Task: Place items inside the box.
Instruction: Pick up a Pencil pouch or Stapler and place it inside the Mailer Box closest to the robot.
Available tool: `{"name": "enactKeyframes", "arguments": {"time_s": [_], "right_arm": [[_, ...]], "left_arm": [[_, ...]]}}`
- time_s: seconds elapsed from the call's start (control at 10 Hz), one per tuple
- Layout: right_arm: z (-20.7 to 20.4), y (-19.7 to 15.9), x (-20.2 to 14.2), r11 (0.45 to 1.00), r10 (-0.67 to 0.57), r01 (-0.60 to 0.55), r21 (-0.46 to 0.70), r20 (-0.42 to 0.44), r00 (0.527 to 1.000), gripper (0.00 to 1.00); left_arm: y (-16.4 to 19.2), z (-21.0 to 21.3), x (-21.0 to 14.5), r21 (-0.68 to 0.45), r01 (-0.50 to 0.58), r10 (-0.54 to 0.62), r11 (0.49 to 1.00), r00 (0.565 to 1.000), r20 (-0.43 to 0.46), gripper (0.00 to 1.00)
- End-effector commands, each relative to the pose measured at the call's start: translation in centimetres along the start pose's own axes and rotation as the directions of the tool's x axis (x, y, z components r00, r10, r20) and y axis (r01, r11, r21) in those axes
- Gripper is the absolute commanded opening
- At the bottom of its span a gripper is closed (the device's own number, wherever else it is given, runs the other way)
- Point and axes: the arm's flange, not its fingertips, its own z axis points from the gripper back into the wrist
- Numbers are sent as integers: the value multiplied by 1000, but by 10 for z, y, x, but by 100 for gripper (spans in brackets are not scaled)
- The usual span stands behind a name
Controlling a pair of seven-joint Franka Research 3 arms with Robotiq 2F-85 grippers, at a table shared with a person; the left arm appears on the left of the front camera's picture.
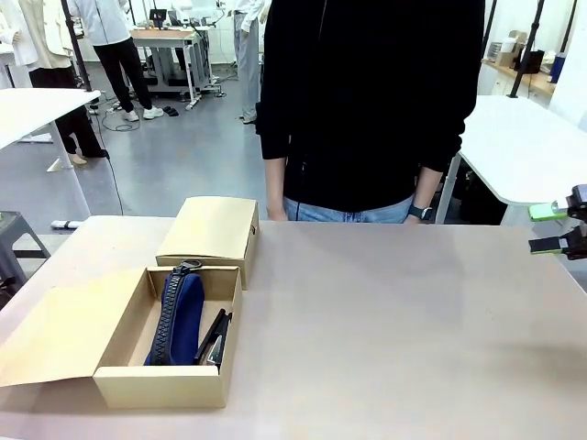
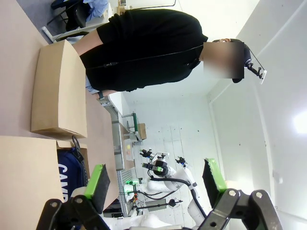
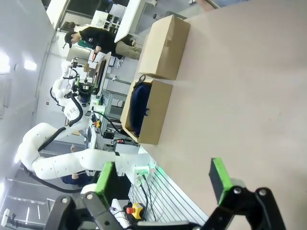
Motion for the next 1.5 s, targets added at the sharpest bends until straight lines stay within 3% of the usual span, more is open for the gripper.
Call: {"name": "enactKeyframes", "arguments": {"time_s": [0.0,0.5,0.6,0.7,0.8,0.9,1.0,1.1,1.2,1.3,1.4], "right_arm": [[2,5,1,1000,-13,13,10,3,1000,100],[2,5,1,1000,-13,13,10,3,1000,100],[2,5,1,1000,-13,13,10,3,1000,100],[2,5,1,1000,-13,13,10,3,1000,100],[2,5,1,1000,-13,13,10,3,1000,100],[2,5,1,1000,-13,13,10,3,1000,100],[2,5,1,1000,-13,13,10,3,1000,100],[2,5,1,1000,-13,13,10,3,1000,100],[2,5,1,1000,-13,13,10,3,1000,100],[2,5,1,1000,-13,13,10,3,1000,100],[2,5,1,1000,-13,13,10,3,1000,100]], "left_arm": [[0,0,-3,-14,21,-21,1000,1000,-2,100],[0,0,0,0,0,0,1000,1000,0,100],[-3,-14,-37,-114,212,-231,971,951,-205,100],[3,-33,-73,-197,354,-401,915,855,-329,100],[9,-47,-105,-299,396,-495,868,740,-455,100],[18,-58,-127,-398,475,-619,785,631,-467,100],[27,-59,-140,-483,544,-728,686,522,-445,100],[35,-56,-143,-554,683,-879,476,380,-287,100],[47,-44,-145,-618,708,-938,342,302,-173,100],[58,-38,-139,-599,801,-995,-3,57,80,100],[63,-32,-130,-539,797,-950,-274,-138,280,100]]}}
